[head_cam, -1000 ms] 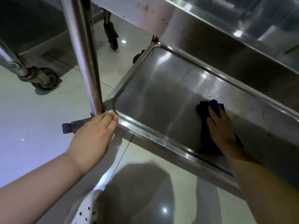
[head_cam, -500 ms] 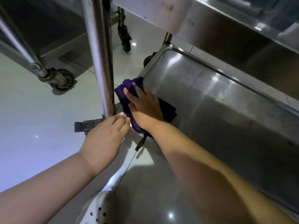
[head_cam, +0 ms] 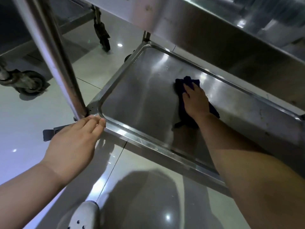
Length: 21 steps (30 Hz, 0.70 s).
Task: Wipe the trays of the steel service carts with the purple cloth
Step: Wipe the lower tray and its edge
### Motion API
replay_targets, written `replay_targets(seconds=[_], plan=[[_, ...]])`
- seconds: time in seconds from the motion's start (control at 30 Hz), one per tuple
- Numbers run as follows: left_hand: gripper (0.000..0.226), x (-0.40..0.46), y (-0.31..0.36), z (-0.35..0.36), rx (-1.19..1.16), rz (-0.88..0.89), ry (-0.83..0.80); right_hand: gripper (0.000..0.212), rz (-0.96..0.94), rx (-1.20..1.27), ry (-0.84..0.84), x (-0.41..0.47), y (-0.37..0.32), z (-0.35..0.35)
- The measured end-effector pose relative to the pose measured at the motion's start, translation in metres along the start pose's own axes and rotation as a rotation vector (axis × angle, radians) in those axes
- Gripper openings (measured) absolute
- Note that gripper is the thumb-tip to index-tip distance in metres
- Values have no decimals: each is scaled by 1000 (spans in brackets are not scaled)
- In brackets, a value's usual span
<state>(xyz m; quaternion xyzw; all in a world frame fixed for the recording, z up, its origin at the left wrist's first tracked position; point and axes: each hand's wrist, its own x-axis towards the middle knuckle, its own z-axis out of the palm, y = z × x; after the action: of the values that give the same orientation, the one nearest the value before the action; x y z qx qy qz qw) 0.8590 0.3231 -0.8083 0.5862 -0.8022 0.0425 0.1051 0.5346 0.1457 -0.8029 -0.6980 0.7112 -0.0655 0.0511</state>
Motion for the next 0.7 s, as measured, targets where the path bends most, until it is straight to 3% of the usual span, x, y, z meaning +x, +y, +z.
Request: replay_targets(seconds=[0.1,0.23,0.47,0.6,0.7], plan=[[58,1,3,-2,10,-24,-11,48,152,-28,13,-11,24,-5],[59,4,6,3,37,-24,-41,50,272,-56,-53,-9,-11,-1],[54,7,-3,4,58,4,-40,51,-356,-111,-88,-22,-179,34],[49,11,-11,-3,81,40,-39,51,-435,-75,-91,-4,-202,38],[52,11,-12,-6,95,51,2,50,-357,-67,-97,29,-182,33]])
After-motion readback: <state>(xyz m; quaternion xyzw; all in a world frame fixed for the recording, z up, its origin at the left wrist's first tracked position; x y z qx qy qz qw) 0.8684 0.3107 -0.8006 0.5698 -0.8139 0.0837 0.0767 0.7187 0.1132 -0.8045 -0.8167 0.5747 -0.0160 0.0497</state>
